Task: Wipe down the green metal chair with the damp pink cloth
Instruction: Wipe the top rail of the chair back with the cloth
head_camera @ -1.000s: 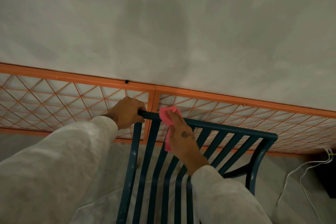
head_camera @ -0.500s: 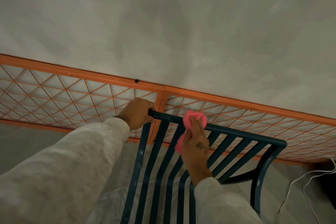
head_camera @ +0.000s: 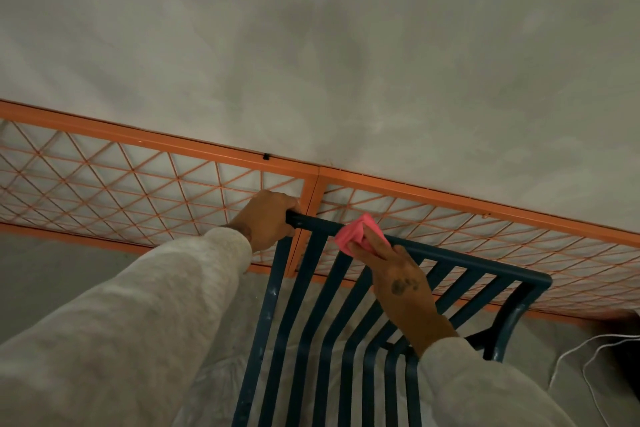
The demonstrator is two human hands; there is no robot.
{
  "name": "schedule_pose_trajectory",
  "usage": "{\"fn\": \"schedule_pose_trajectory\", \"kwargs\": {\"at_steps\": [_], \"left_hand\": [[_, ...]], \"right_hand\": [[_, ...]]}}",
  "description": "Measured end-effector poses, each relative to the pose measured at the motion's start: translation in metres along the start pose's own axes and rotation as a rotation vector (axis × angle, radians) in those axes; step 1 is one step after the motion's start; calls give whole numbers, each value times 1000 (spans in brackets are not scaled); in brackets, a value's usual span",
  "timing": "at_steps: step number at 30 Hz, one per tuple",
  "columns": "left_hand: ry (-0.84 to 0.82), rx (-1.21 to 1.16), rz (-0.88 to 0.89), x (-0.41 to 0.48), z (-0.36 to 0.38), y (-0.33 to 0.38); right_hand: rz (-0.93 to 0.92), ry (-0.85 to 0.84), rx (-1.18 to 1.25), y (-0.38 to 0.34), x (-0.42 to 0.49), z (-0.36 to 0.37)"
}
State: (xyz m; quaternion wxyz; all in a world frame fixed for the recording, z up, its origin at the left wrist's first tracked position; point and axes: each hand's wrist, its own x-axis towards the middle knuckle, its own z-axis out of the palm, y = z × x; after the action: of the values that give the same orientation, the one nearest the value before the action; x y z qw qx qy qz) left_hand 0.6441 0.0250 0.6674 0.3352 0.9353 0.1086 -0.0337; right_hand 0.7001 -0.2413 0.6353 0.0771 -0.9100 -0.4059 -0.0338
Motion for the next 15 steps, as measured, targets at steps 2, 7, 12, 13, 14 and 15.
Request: {"fn": "schedule_pose_trajectory", "kwargs": {"at_steps": [2,7,12,13,14,15], "left_hand": [[13,-3,0,-1,1,1],[8,-21,14,-1,0,2],[1,-171,-62,-5,-4,-8],[-5,-237,-112,-6,-4,-13],[-11,-301,-148,-8,-3,-16],[-10,-349,-169,-9,-3,-20]], "right_hand": [[-13,-21,-5,1,0,0],[-47,-73,37,-47,34,-7],[-51,-213,50,-78,60,-21],[-60,-213,33,-74,58,-23],[-67,-210,27,-65,53,-23],[-73,-202,35,-54,47,-22]]}}
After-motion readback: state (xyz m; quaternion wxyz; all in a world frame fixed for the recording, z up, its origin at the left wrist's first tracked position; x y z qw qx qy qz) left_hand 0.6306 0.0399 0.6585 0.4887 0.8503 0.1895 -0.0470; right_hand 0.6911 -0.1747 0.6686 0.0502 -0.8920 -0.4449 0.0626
